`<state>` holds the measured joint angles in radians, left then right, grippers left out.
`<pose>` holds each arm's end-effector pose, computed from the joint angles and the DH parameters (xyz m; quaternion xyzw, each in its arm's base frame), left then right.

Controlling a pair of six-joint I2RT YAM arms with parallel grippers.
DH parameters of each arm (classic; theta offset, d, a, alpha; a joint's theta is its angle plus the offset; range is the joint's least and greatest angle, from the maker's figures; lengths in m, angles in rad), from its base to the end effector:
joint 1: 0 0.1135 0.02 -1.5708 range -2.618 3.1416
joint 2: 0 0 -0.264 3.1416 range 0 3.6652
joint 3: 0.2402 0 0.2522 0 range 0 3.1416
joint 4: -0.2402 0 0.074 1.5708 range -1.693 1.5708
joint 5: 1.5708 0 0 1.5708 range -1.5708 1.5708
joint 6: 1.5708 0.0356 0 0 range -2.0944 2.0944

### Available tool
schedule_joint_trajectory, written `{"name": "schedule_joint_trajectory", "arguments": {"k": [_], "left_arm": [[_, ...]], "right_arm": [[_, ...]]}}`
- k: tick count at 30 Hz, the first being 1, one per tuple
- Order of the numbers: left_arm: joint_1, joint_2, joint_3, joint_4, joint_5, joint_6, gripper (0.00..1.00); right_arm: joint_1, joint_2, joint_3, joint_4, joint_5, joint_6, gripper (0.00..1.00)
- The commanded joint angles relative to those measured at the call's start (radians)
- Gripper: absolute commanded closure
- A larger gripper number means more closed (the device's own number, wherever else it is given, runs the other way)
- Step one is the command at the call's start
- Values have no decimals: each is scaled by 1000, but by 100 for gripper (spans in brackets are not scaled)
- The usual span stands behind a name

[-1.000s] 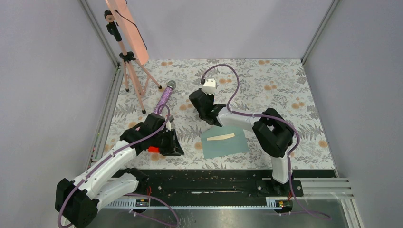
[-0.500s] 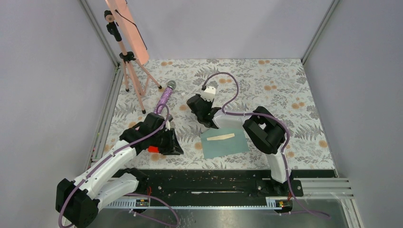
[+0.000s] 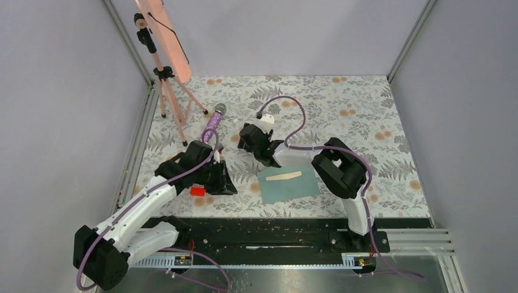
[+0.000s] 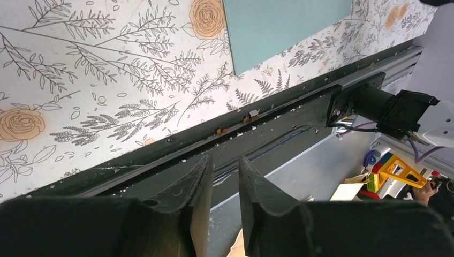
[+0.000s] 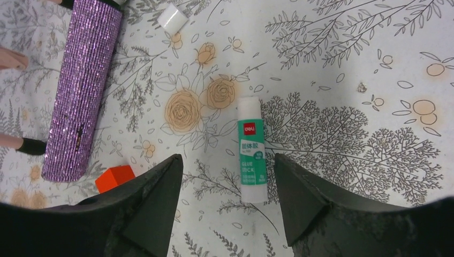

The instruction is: Place the letter into the envelope and seal it

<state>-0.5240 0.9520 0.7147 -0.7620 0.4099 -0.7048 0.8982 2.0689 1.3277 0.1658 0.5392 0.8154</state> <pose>0.1459 -0.1007 0.2396 -0.0277 0.9407 -0.3186 0.1129 0.2978 0.3446 0.1674 0.0920 0.8515 0.1945 0.4782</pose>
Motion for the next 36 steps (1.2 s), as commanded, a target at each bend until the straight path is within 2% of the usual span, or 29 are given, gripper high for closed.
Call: {"name": "schedule_joint_trajectory", "arguments": {"k": [1, 4, 8, 10, 12, 15, 16, 20, 24, 30, 36], "left_arm": [[6, 39, 79, 52, -2, 24, 76], [5, 88, 116, 85, 0, 35, 76], [6, 202, 178, 149, 24, 37, 76], [6, 277, 212, 193, 44, 37, 76], [5, 366, 263, 224, 41, 39, 76], [2, 532, 381, 226, 62, 60, 76], [-2, 577, 433, 229, 61, 65, 76], [-13, 730, 591, 245, 65, 69, 76], [-32, 842, 710, 252, 41, 64, 76], [-66, 1014, 800, 253, -12, 60, 78], [-81, 1109, 849, 253, -34, 68, 79]], "right_arm": [[-11, -116, -41, 24, -58, -37, 30], [-57, -236, -130, -10, -99, -59, 32], [-176, -443, -303, -117, -187, -92, 45], [-215, -567, -415, -152, -182, -131, 52], [-245, -696, -501, -239, -196, -161, 67], [-266, -811, -578, -408, -236, -152, 97], [-268, -839, -603, -453, -251, -138, 100], [-270, -941, -734, -485, -298, -71, 100], [-271, -978, -782, -492, -307, -37, 100], [-272, -878, -745, -478, -414, -58, 100], [-272, -788, -725, -452, -451, -41, 100]]}}
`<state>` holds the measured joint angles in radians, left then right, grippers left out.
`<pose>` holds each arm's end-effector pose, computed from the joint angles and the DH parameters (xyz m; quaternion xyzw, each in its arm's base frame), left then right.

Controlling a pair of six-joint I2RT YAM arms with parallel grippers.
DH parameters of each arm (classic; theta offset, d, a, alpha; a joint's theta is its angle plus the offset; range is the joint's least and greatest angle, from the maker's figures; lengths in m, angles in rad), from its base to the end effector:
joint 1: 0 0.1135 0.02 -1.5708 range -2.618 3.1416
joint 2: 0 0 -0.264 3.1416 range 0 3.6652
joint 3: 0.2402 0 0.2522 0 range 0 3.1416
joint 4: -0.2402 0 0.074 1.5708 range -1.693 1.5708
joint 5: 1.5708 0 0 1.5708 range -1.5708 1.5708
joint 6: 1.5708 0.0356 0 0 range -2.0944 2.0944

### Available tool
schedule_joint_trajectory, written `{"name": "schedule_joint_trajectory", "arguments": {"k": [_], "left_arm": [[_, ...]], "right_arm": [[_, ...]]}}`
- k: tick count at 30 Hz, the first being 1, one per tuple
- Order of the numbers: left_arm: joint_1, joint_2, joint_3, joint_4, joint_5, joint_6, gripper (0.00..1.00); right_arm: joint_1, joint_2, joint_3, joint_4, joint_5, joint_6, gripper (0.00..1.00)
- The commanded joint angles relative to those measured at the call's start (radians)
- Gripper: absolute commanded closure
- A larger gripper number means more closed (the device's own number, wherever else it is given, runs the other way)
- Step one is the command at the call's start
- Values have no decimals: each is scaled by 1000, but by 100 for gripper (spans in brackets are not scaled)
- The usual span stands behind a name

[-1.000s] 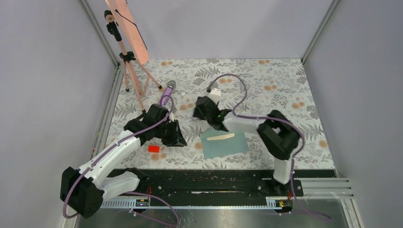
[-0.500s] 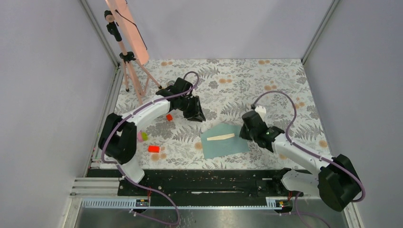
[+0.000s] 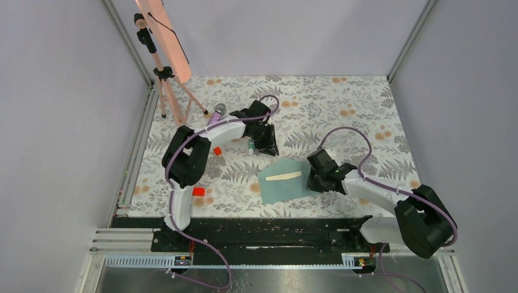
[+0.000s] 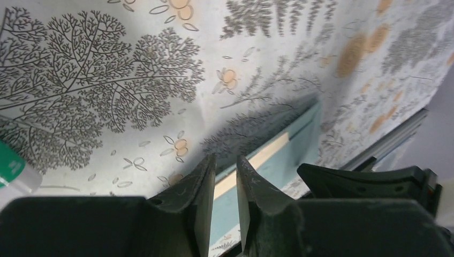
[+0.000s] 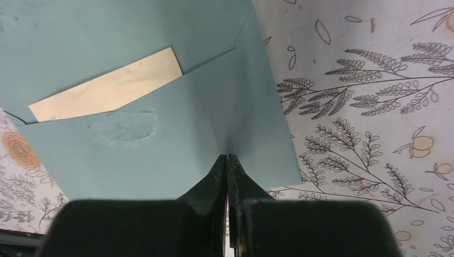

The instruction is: Place the letter into the envelope and seal it

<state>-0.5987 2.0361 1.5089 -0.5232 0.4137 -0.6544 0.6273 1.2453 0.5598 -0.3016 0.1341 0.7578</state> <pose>0.3499 -0.2560 0.1856 0.0265 0.9468 -0.3084 0.0876 0.1837 0.1273 0.1638 0.0815 0.9523 0.1339 0.2619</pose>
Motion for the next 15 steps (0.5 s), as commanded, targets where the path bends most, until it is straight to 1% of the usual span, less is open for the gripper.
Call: {"name": "schedule_joint_trajectory", "arguments": {"k": [1, 5, 11, 15], "left_arm": [[-8, 35, 55, 14, -42, 23, 79], [-31, 62, 78, -28, -41, 66, 79], [-76, 41, 52, -37, 62, 81, 80], [-105, 14, 22, -37, 105, 76, 81]], "right_arm": [[-1, 47, 43, 18, -49, 19, 100], [-2, 90, 39, 22, -50, 49, 100], [-9, 151, 41, 3, -44, 101, 100], [-15, 171, 45, -8, -42, 113, 100]]}}
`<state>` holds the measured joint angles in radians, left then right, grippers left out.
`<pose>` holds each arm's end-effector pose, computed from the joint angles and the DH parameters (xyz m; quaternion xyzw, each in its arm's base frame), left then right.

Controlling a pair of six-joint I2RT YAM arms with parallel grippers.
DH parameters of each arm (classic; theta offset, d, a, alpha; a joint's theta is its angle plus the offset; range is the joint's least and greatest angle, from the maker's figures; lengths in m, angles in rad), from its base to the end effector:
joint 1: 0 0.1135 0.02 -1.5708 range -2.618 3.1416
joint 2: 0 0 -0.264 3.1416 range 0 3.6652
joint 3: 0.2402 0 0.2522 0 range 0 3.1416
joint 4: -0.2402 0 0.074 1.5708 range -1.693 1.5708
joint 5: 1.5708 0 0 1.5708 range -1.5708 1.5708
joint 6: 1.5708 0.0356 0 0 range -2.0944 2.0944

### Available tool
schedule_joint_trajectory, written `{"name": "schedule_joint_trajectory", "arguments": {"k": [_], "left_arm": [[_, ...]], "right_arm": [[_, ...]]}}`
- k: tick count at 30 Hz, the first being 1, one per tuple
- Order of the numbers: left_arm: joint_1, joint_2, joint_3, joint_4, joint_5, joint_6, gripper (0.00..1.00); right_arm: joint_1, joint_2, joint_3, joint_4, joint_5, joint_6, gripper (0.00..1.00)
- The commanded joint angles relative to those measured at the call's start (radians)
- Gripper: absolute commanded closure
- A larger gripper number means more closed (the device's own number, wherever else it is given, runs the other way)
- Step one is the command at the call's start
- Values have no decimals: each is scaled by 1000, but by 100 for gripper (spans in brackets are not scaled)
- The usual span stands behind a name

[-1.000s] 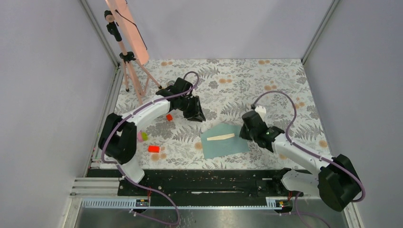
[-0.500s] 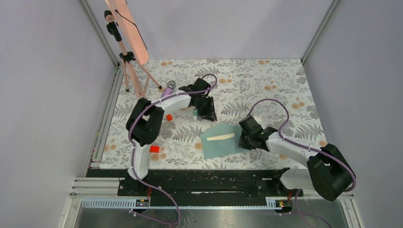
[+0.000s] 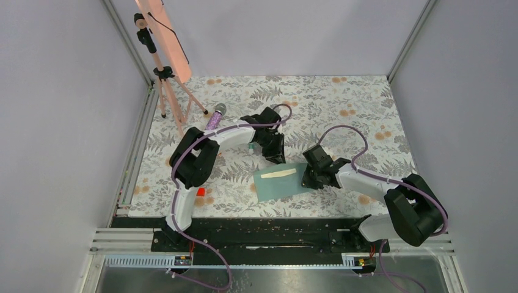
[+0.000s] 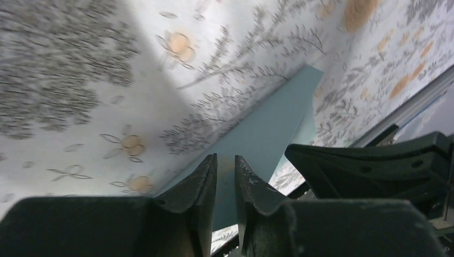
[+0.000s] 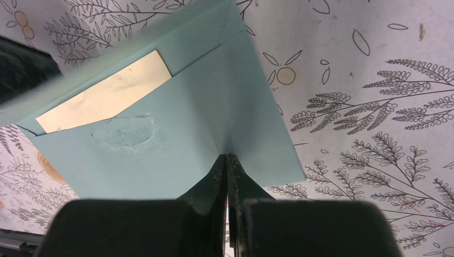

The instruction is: Place the letter into the envelope and seal it

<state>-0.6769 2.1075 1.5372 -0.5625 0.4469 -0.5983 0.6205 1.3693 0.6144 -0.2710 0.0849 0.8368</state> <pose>0.3322 -0.2867 0.1625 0.0855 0.9492 -0.2999 0.0415 0.1998 0.1391 0.1544 0.1152 0.9554 0.1485 0.2278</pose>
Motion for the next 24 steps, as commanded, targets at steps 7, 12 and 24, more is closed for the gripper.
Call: {"name": "schedule_joint_trajectory", "arguments": {"k": [7, 12, 24], "left_arm": [[-49, -134, -121, 60, 118, -24, 83], [-67, -124, -187, 107, 173, -58, 84], [-69, -26, -218, 107, 180, -60, 85]], "right_arm": [[-23, 58, -19, -40, 12, 52, 100], [-28, 63, -21, -38, 14, 60, 100], [-34, 18, -27, -6, -15, 64, 100]]}}
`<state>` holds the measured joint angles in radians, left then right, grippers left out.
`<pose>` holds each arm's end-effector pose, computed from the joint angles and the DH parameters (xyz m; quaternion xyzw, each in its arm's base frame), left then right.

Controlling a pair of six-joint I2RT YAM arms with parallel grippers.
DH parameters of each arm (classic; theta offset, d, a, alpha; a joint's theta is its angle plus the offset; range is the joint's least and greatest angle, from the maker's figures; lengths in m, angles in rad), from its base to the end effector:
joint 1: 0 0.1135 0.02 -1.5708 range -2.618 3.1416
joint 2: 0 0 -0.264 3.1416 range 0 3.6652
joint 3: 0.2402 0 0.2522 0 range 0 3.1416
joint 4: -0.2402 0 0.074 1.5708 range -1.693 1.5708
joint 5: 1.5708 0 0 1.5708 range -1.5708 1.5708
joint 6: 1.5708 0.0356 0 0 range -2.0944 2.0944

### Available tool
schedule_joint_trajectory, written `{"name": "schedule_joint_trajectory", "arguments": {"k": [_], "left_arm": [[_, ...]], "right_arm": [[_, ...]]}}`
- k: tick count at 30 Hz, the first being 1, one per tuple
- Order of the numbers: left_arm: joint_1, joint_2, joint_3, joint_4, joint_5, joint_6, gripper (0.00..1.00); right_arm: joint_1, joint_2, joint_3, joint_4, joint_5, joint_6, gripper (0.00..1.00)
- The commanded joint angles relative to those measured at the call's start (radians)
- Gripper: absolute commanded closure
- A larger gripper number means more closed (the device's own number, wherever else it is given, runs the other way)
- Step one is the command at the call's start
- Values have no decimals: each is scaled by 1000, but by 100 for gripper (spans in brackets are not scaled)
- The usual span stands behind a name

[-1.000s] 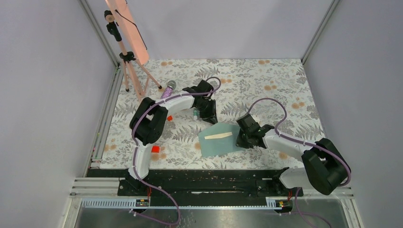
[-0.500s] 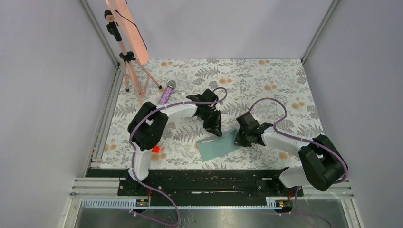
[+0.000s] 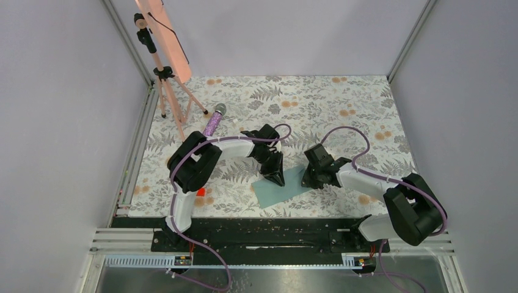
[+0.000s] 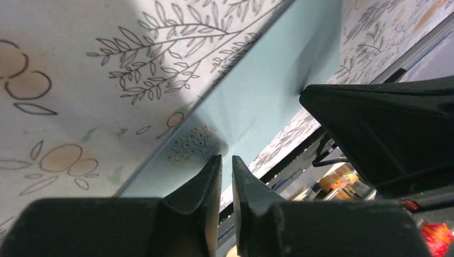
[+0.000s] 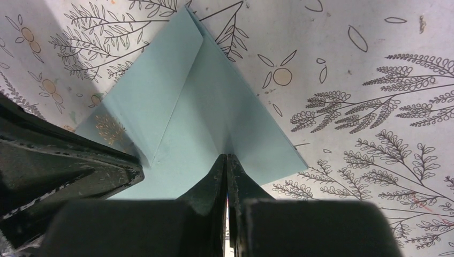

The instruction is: Place the letter into the envelope and seal it

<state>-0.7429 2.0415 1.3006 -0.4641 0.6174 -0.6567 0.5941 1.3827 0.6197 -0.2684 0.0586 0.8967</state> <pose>0.2791 -0.2843 0.1315 -0.0956 -0.9336 0.3401 0.0599 0.2045 0.1356 0.1529 0.1529 0.9513 0.1599 0.2149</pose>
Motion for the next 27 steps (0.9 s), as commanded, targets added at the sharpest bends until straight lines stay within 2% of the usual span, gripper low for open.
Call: {"name": "schedule_joint_trajectory", "arguments": {"k": [1, 6, 15, 22, 27], "left_arm": [[-3, 41, 18, 5, 1, 0, 85], [-3, 41, 19, -7, -22, 6, 86], [-2, 20, 5, 24, -7, 18, 87], [2, 20, 6, 34, 25, 20, 88], [21, -24, -23, 41, 39, 19, 89]], "right_arm": [[-8, -21, -41, 17, -8, 3, 100], [-8, -98, -77, 194, -153, 18, 100], [-6, 25, -23, 332, -245, 60, 100], [-5, 137, 12, 371, -272, 77, 100], [-8, 201, 37, 279, -256, 70, 100]]}}
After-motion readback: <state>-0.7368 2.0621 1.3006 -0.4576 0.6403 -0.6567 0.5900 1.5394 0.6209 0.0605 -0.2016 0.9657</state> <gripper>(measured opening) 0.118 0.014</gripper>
